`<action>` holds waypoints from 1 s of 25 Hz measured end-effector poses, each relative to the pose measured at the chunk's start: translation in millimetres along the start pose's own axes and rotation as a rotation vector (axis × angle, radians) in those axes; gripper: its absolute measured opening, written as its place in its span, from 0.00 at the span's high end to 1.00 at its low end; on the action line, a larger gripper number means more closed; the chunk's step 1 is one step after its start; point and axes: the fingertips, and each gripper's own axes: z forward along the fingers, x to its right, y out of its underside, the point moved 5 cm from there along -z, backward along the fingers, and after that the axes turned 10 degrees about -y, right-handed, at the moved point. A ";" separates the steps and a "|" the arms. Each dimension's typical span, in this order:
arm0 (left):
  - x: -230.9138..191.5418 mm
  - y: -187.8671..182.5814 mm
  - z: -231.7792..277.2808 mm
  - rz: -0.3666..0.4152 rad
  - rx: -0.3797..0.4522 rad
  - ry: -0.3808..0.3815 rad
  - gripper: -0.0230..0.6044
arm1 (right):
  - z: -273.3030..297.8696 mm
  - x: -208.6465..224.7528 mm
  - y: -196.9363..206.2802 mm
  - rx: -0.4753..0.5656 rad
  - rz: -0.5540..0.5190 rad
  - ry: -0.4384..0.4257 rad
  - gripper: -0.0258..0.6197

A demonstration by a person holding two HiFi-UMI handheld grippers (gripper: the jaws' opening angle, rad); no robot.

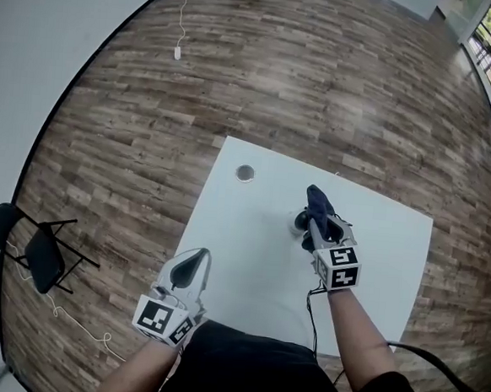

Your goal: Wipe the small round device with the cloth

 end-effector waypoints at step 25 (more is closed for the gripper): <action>-6.3 18.8 -19.2 -0.031 -0.040 -0.066 0.96 | 30.1 -17.9 22.7 -0.105 -0.011 -0.104 0.82</action>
